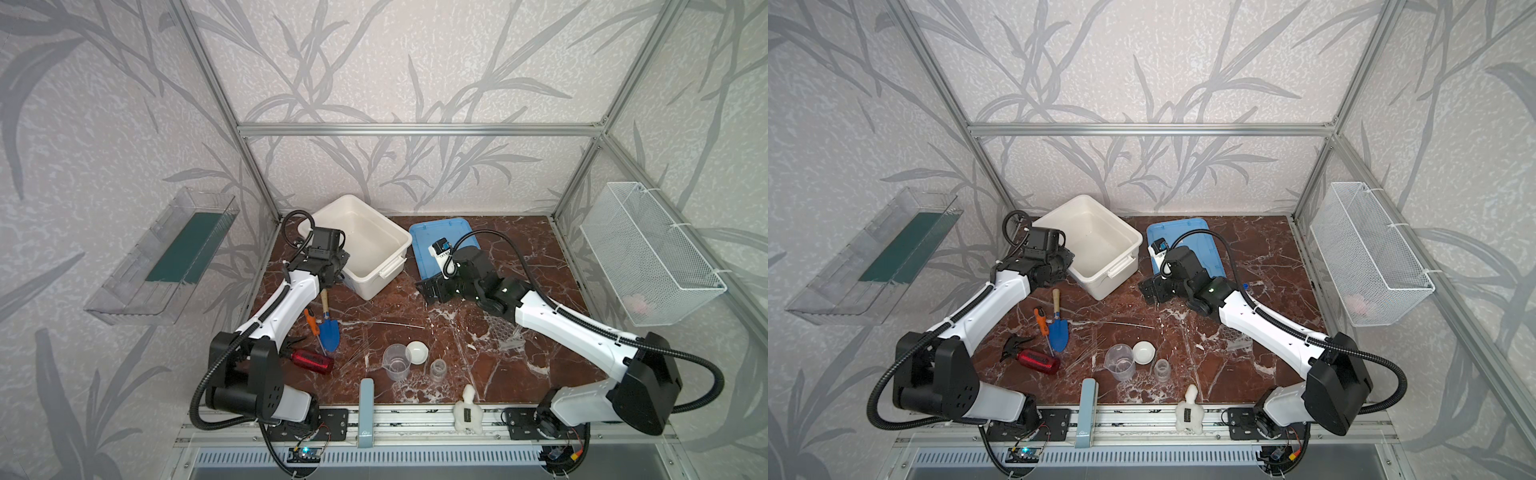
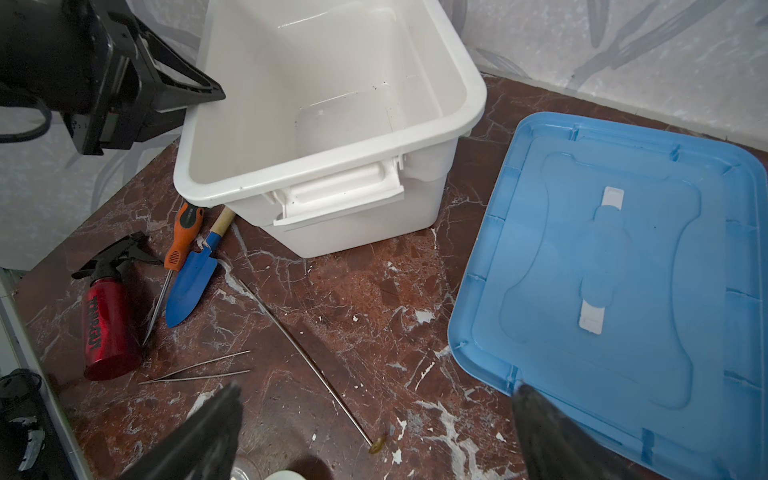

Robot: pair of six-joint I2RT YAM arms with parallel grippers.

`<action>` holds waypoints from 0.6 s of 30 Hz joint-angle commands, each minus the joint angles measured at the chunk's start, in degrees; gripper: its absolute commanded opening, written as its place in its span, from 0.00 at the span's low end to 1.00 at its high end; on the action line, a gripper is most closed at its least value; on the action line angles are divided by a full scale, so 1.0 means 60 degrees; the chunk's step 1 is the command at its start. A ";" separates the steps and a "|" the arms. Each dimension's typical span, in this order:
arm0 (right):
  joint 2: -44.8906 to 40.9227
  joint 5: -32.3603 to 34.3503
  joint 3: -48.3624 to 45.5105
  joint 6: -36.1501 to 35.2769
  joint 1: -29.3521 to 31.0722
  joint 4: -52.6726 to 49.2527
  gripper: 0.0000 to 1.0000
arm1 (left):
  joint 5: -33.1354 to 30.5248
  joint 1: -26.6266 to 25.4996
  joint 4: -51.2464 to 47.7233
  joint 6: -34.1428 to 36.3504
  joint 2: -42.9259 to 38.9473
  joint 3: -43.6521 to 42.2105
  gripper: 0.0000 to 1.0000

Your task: Organize the chemistry lab equipment

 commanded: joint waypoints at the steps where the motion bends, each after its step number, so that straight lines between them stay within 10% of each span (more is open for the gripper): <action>1: 0.0020 0.0106 -0.0034 0.0035 0.0061 0.0067 0.99 | -0.0382 -0.0094 0.0737 -0.1165 -0.0200 -0.0108 0.21; 18: 0.0007 0.0282 -0.0040 -0.0017 0.0076 -0.0013 0.99 | -0.1139 -0.1570 0.1855 -0.2423 -0.1260 -0.1550 0.45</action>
